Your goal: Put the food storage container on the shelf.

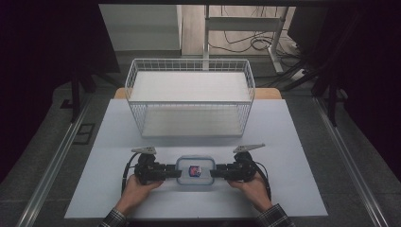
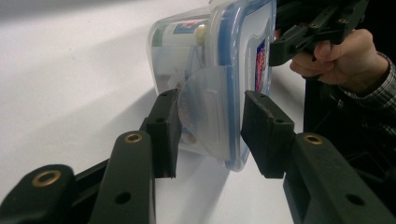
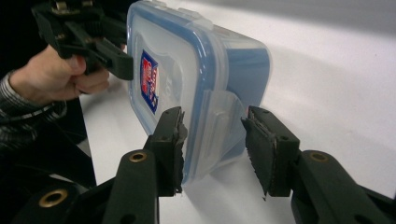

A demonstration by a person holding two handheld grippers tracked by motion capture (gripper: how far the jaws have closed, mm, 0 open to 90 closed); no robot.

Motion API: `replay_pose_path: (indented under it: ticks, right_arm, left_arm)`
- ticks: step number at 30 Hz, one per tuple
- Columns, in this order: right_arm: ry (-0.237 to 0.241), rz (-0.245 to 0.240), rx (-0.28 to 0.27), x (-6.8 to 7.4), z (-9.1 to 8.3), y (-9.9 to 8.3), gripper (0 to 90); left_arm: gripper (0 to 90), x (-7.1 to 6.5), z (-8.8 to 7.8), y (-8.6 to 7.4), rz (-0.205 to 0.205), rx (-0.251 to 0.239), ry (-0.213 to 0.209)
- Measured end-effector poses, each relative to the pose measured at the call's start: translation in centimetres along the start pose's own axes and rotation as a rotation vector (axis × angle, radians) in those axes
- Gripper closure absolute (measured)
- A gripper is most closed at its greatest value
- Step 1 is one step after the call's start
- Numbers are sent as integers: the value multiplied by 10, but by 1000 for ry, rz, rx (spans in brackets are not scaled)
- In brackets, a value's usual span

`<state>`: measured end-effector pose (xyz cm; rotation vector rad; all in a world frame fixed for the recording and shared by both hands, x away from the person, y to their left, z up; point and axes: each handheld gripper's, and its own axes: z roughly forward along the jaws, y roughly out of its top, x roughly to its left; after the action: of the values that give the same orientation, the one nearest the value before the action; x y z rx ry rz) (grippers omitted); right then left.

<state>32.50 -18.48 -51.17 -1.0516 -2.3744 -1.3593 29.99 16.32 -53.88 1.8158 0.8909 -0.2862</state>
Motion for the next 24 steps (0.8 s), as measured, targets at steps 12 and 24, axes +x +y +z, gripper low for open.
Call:
replay_pose_path:
  ticks: [12,24]
  right_arm:
    - [-59,-2,-66,2,-9,8,693]
    - [-32,16,-40,-3,1,2,587]
  left_arm:
    - [600,-4,1,3,-22,-13,11]
    - [601,3,1,0,-68,-24,-16]
